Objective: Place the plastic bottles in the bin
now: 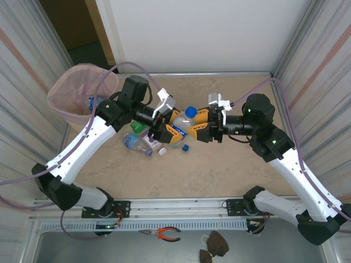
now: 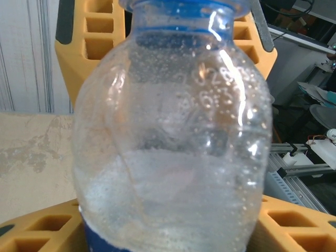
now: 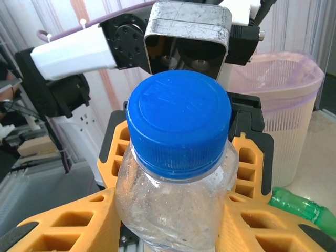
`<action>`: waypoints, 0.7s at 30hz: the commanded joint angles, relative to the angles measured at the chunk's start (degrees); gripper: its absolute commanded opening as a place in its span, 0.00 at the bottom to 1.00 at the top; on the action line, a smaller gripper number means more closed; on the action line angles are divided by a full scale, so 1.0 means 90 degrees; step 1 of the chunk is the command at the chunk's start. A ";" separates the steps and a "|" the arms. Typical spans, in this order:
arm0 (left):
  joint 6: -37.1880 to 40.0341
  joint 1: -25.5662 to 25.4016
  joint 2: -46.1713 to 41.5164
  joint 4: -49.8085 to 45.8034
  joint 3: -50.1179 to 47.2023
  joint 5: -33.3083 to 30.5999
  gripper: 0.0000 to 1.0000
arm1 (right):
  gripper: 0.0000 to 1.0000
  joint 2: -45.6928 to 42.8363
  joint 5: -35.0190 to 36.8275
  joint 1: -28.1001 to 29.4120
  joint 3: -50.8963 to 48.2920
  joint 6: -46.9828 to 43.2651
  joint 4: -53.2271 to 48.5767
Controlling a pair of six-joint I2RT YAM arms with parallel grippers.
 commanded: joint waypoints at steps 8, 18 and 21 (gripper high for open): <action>0.0201 -0.0114 -0.0147 -0.0158 0.0216 0.0330 0.49 | 0.44 0.0073 -0.0002 0.0002 0.0354 0.0310 0.0279; -0.0007 0.0156 -0.0417 -0.0158 0.0219 -0.0801 0.45 | 0.82 -0.0150 0.0730 0.0002 0.0404 0.0051 -0.0049; -0.0345 0.0445 -0.0632 -0.0031 0.0176 -0.1491 0.46 | 0.84 -0.0226 0.0957 -0.0005 0.0383 -0.0027 -0.0132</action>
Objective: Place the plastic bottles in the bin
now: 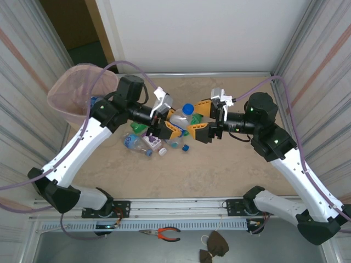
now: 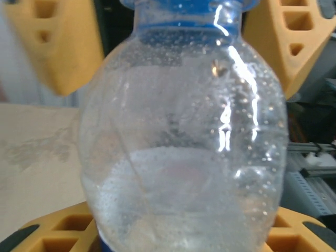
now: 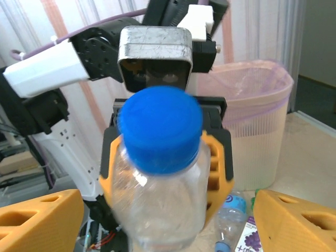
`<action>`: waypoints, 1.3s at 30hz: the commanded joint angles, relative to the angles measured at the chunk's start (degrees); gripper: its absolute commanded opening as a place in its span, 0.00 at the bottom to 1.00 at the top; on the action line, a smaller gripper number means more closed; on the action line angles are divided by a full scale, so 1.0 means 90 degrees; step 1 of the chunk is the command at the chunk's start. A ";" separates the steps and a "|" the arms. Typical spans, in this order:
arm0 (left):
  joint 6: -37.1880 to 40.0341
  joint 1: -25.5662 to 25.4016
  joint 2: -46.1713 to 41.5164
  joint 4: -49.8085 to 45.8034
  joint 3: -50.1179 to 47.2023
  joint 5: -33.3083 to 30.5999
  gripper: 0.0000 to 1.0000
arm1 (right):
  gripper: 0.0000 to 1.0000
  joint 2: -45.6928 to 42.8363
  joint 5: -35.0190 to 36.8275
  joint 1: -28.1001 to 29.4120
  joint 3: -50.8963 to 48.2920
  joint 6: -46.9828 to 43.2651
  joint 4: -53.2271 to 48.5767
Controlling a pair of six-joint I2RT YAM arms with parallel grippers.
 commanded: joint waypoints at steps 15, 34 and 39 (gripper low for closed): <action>-0.1828 0.3534 -0.1151 -0.0684 0.0591 -0.2987 0.51 | 0.85 -0.0041 0.0712 -0.0093 0.0191 -0.0336 -0.0108; -0.2186 0.5687 0.1037 -0.2632 0.1749 -0.5534 0.50 | 0.85 0.0061 0.0448 -0.0248 0.0106 -0.0386 0.0074; -0.2503 0.5683 0.1430 -0.2841 0.1623 -0.5882 0.51 | 0.85 0.0104 0.0346 -0.0332 0.0140 -0.0364 0.0079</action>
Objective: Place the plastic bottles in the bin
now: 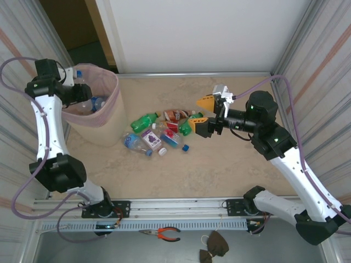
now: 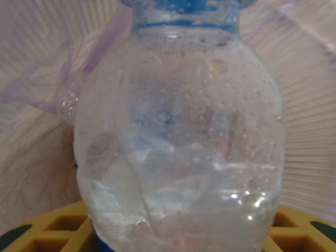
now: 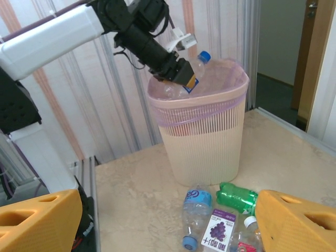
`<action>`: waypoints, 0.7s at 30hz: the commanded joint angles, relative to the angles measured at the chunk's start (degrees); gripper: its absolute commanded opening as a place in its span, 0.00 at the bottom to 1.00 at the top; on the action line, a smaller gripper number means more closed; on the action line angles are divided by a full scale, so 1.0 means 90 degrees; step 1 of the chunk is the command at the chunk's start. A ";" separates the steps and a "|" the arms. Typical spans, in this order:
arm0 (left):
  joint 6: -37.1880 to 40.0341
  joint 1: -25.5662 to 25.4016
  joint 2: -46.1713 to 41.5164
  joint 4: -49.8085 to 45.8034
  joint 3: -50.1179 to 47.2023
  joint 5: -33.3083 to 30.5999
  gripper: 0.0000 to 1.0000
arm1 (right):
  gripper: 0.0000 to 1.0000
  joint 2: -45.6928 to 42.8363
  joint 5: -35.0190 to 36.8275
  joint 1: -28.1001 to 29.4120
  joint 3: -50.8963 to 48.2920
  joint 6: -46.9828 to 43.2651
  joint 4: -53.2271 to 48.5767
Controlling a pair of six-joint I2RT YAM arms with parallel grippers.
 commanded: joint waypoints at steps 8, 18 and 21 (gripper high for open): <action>-0.0651 0.0014 0.0617 -0.0616 -0.0435 -0.0851 0.48 | 0.85 0.0029 -0.0325 -0.0185 0.0098 -0.0023 0.0246; -0.0695 -0.0151 0.1428 -0.0685 -0.0651 -0.0753 0.52 | 0.85 0.0029 -0.0353 -0.0208 -0.0046 0.0105 0.0437; -0.0729 -0.0295 0.1683 -0.0658 -0.0649 -0.0740 0.54 | 0.85 0.0001 -0.0337 -0.0217 -0.0074 0.0102 0.0442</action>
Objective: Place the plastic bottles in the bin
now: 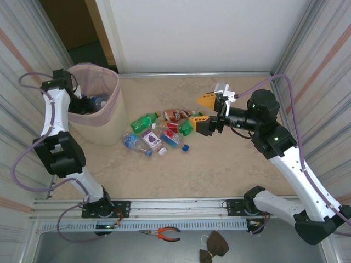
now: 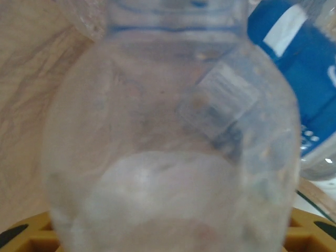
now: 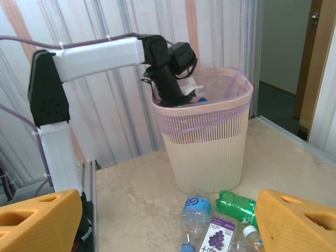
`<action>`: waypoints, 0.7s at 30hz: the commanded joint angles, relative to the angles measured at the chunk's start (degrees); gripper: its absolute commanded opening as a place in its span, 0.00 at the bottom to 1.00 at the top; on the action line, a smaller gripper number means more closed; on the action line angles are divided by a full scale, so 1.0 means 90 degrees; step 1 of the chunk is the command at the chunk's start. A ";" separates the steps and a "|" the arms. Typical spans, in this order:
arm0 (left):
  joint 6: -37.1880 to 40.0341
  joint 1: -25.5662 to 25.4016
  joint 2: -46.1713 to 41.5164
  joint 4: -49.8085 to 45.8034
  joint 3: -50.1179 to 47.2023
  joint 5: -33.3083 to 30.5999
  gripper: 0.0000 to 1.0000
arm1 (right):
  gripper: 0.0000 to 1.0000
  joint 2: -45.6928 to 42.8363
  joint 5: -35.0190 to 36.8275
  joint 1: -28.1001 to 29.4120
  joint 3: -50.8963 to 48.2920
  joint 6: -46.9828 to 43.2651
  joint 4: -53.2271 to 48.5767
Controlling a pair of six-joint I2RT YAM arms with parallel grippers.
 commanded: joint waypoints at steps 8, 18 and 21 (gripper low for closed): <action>-0.0256 -0.0423 0.0876 -0.0067 -0.0103 0.0281 0.62 | 0.85 -0.0107 -0.0036 -0.0121 -0.0131 0.0097 0.0142; -0.0396 -0.0485 0.0342 0.0036 0.0006 0.0429 0.83 | 0.85 -0.0126 -0.0055 -0.0149 -0.0096 0.0101 0.0133; -0.0443 -0.0487 0.0126 0.0027 0.0105 0.0476 0.86 | 0.85 -0.0119 -0.0047 -0.0149 -0.0087 0.0100 0.0128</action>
